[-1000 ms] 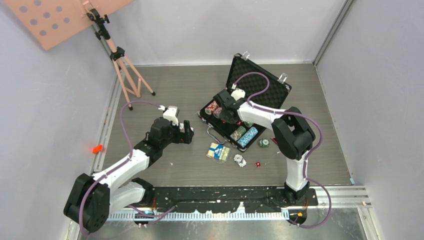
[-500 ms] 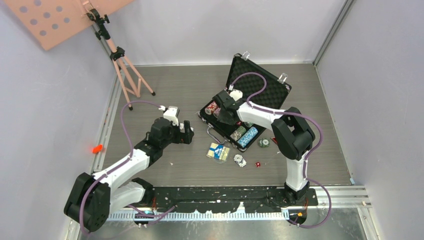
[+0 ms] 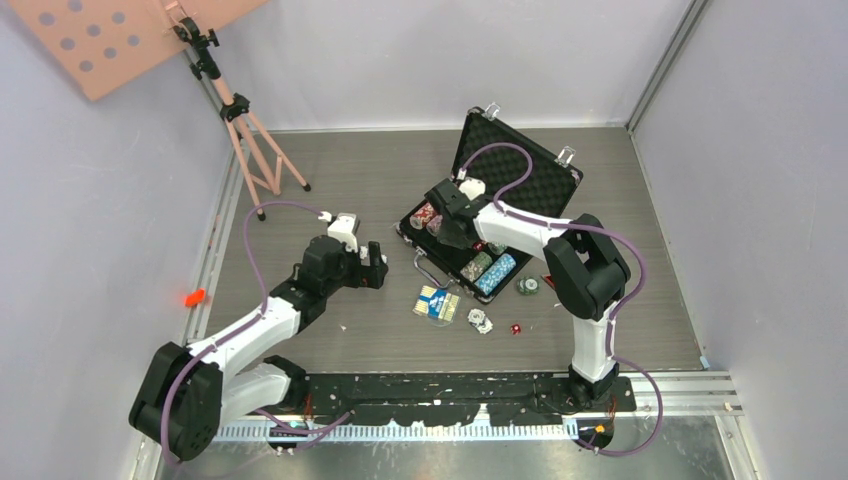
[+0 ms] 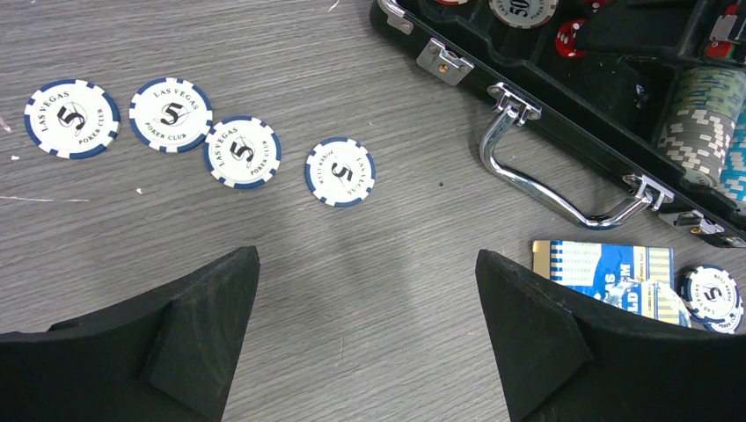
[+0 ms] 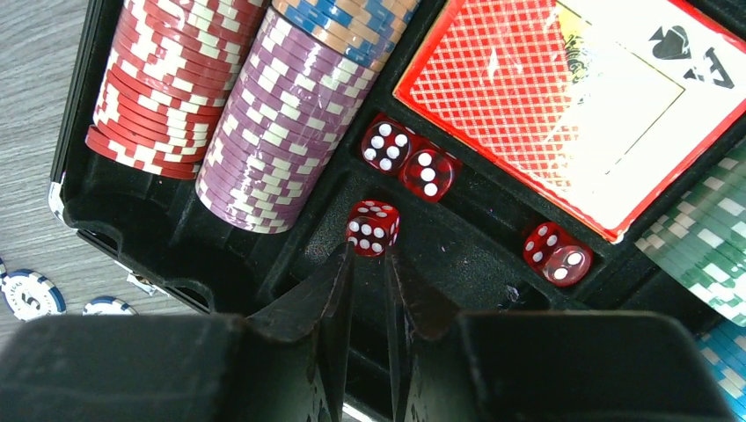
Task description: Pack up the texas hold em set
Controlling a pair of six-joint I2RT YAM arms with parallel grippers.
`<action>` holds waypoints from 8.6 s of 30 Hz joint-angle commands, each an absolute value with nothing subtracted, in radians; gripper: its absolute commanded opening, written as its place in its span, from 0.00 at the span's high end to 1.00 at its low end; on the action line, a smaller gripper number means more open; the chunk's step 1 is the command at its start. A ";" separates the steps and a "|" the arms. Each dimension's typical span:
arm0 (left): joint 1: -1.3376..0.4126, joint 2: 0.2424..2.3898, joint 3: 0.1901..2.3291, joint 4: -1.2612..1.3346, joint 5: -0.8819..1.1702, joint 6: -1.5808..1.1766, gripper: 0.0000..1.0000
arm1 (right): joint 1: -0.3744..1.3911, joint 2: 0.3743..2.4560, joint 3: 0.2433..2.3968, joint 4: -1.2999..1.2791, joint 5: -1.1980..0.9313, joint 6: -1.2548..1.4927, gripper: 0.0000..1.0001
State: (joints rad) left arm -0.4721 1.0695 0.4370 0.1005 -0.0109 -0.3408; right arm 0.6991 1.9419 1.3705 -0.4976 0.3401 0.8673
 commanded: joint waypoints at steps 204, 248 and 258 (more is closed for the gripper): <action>-0.477 1.058 0.463 0.140 -0.006 -0.331 0.02 | 0.618 1.847 1.263 -0.456 0.420 0.957 0.92; -0.477 1.065 0.466 0.137 -0.005 -0.325 0.02 | 0.615 1.639 1.268 -0.594 0.417 0.877 0.77; -0.476 1.038 0.448 0.146 -0.017 -0.327 0.01 | 0.620 1.217 0.982 -0.802 0.358 1.015 0.58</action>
